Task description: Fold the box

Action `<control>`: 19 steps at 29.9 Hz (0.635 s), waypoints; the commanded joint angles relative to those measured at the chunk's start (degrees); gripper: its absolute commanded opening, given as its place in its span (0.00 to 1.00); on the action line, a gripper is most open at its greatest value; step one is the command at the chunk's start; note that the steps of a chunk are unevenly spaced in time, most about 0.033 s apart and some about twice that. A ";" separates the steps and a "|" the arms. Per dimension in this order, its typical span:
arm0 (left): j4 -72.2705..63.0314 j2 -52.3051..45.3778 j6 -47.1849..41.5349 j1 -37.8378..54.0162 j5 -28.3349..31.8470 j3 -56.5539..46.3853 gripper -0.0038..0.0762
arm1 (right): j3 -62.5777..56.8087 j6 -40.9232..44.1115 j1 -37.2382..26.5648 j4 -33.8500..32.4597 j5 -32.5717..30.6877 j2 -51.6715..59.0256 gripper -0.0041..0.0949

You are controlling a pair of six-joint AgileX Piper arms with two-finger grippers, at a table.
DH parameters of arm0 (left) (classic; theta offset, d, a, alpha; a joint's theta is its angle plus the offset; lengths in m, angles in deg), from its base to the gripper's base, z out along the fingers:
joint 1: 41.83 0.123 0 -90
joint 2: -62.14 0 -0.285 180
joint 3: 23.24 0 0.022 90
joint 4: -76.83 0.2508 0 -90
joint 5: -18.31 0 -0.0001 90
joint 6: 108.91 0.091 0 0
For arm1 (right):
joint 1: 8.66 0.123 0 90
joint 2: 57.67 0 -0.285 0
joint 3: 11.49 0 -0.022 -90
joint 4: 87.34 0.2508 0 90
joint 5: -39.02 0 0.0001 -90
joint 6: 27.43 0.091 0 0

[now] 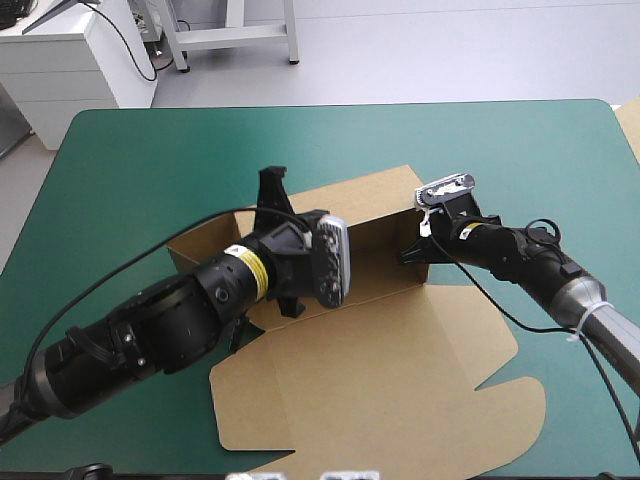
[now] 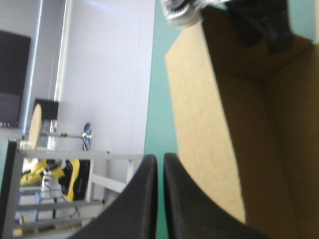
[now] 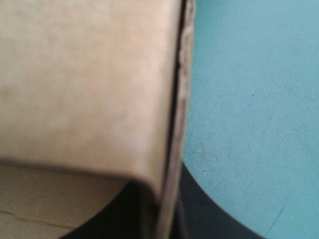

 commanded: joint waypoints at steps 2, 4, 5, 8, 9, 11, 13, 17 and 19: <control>-6.08 -1.34 -1.50 9.09 1.99 6.53 0.07 | 1.50 -0.02 -0.19 0.75 3.53 1.76 0.02; -11.15 -1.34 -1.39 15.48 2.35 8.37 0.07 | 1.50 -0.02 -0.19 0.05 3.53 1.76 0.02; -13.58 -1.34 -1.39 18.23 2.35 9.03 0.07 | 1.50 -0.02 -0.19 -0.09 3.53 1.76 0.02; -22.99 -1.60 -1.49 28.61 1.41 11.10 0.07 | 1.50 -0.02 -0.19 -0.53 3.28 1.76 0.02; -26.81 -1.69 -1.49 32.44 0.47 11.85 0.07 | 1.50 -0.02 -0.19 -0.61 3.11 1.76 0.02; -33.24 -2.05 -1.38 39.28 -1.28 12.66 0.07 | 1.50 -0.02 -0.19 -0.61 3.11 1.76 0.02; -38.39 -2.32 -1.11 46.46 -3.17 12.93 0.07 | 1.50 -0.02 -0.19 -0.61 3.11 1.76 0.02; -46.62 -2.53 -1.63 59.15 -8.34 12.93 0.07 | 1.50 -0.02 -0.19 -0.61 3.11 1.76 0.02; -51.66 -2.53 -2.32 63.96 -11.04 12.80 0.07 | 1.50 -0.02 -0.19 -0.61 3.11 1.76 0.02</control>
